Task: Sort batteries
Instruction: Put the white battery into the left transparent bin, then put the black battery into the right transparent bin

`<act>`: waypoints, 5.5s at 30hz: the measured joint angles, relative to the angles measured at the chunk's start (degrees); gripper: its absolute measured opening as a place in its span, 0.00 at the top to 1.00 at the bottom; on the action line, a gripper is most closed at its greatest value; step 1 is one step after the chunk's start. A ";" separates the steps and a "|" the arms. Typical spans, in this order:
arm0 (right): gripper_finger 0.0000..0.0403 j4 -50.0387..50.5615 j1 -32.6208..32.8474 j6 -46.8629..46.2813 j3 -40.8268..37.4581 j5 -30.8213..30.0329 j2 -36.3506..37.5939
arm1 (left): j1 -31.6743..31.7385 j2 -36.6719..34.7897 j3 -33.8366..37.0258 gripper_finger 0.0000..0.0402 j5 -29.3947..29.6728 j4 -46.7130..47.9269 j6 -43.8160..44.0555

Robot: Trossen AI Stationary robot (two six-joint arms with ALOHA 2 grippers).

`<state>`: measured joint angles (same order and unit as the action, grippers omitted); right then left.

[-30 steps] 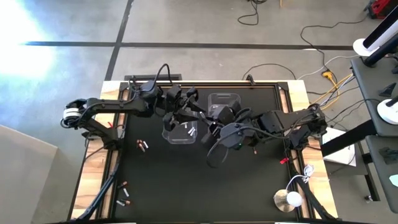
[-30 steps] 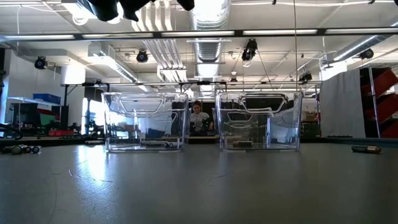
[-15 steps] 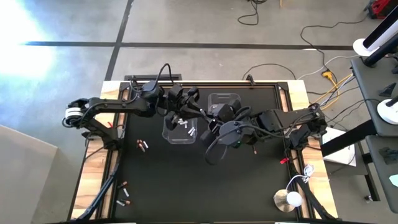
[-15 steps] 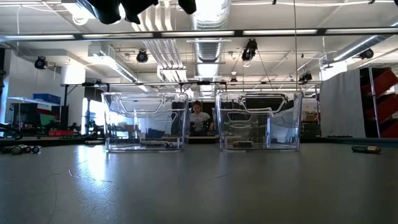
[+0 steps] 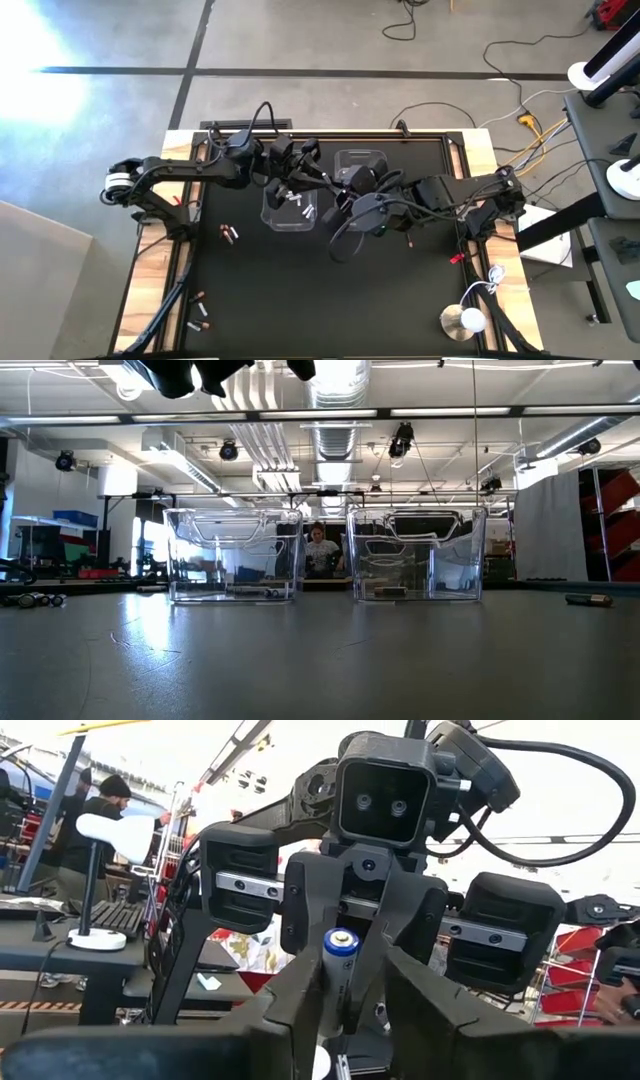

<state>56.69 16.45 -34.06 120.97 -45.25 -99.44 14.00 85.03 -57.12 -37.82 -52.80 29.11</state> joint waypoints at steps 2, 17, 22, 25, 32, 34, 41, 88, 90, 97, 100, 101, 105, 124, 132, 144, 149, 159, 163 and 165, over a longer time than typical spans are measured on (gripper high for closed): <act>0.92 0.00 0.00 0.02 0.00 0.00 0.00 | 0.00 0.00 0.00 0.79 0.20 0.02 0.13; 0.83 0.18 0.02 0.06 -0.36 0.13 0.07 | 0.24 -0.19 0.00 0.97 0.81 1.55 3.00; 0.65 2.60 0.13 0.36 -0.39 0.61 0.34 | 1.32 -2.15 0.00 0.98 -0.16 9.02 -0.46; 0.55 7.73 0.13 -2.26 -0.37 2.66 0.42 | 1.87 -4.36 0.00 0.98 -0.10 17.66 -5.07; 0.43 19.23 0.13 -12.64 -1.46 3.69 0.09 | 2.80 -7.90 0.00 0.98 13.83 49.20 -20.09; 0.41 19.97 0.06 -13.54 -1.84 3.69 0.09 | 2.93 -7.90 0.02 0.97 18.61 56.90 -23.58; 0.36 19.93 -0.48 -13.43 -2.48 3.69 0.07 | 2.89 -5.67 0.02 0.96 30.68 71.42 -32.45; 0.43 20.61 -2.84 -19.96 -2.64 3.69 0.63 | 3.91 12.99 0.28 0.96 41.83 75.21 -36.15; 0.42 20.69 -3.13 -19.98 -2.65 3.69 0.63 | 3.91 13.23 0.28 0.96 41.83 75.16 -36.14; 0.37 24.35 -3.79 -25.02 -2.86 6.65 0.63 | 3.89 13.38 0.28 0.93 41.81 75.15 -36.09; 0.35 32.23 -4.02 -33.39 -3.15 14.47 0.66 | 3.89 13.38 0.28 0.90 41.81 75.13 -35.46; 0.35 33.96 -4.04 -36.29 -3.82 17.34 0.71 | 3.89 13.35 0.28 0.88 41.79 75.17 -35.35; 0.33 31.59 -2.46 -36.79 -11.05 26.33 2.51 | 3.89 12.93 0.28 0.80 41.79 75.11 -35.16; 0.45 8.78 3.30 -56.08 -59.56 36.40 20.36 | 3.65 -10.20 -0.20 0.56 41.39 72.18 -32.64; 0.46 -0.73 1.77 -57.31 -73.24 41.03 22.10 | 3.65 -22.12 -0.20 0.56 41.37 68.86 -32.60; 0.49 -10.09 0.00 -59.03 -81.99 40.30 22.08 | 3.67 -28.49 -0.17 0.56 41.60 68.75 -32.47; 0.60 -13.40 -0.51 -59.00 -84.73 40.24 22.11 | 3.67 -28.40 -0.15 0.56 41.76 68.74 -32.44; 0.84 -15.08 -0.61 -58.97 -85.82 39.21 21.95 | 3.67 -26.39 -0.12 0.56 41.86 67.87 -31.55; 0.90 -15.71 -0.61 -58.97 -86.79 39.10 20.93 | 3.67 -26.09 -0.09 0.56 41.90 64.81 -31.50; 0.91 -15.80 -0.61 -58.96 -87.06 39.10 20.51 | 3.67 -26.40 -0.07 0.56 41.90 63.15 -31.51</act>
<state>40.88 15.84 -93.02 33.91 -6.15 -78.93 17.67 58.64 -57.19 4.08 10.36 -2.39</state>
